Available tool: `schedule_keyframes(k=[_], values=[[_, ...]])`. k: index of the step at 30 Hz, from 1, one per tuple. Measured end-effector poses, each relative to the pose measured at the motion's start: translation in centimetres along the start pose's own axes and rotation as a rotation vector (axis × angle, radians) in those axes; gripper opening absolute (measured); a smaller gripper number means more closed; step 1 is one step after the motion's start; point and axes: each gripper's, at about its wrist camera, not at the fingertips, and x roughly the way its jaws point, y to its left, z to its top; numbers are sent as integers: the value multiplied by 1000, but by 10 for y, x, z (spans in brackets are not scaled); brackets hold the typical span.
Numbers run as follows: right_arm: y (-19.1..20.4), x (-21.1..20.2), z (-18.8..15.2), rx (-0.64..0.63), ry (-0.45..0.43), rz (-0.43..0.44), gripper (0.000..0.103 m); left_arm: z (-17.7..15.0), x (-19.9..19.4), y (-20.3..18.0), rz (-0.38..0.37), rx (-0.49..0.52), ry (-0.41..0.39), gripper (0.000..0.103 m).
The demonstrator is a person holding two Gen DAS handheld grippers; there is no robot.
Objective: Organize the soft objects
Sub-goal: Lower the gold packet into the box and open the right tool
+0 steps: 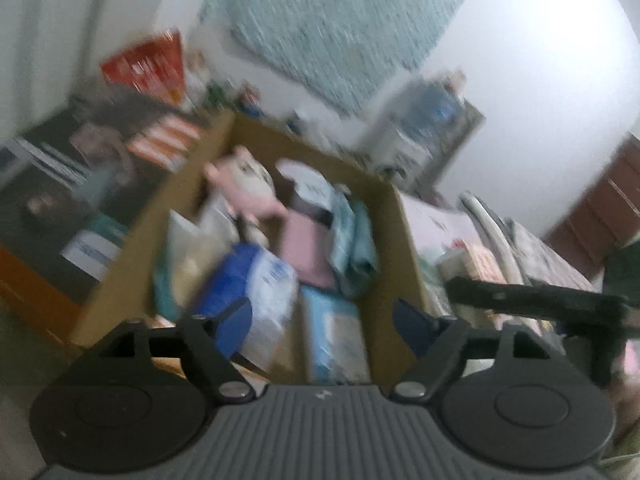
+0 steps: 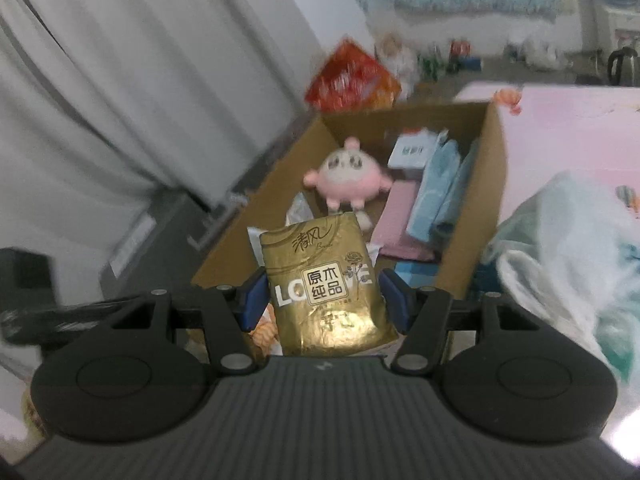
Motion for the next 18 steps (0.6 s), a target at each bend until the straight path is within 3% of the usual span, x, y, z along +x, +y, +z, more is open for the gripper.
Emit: schedule_keyframes(k=[4, 8, 13, 18], values=[[6, 60, 21, 55, 147, -98, 58, -1, -16, 9, 52, -21, -95, 88], [1, 108, 21, 125, 258, -203, 58, -6, -27, 19, 54, -43, -125, 88], [17, 132, 22, 51, 275, -368, 62, -10, -36, 31, 48, -62, -127, 88], [23, 139, 23, 47, 294, -386, 71, -13, -39, 41, 49, -76, -124, 88]])
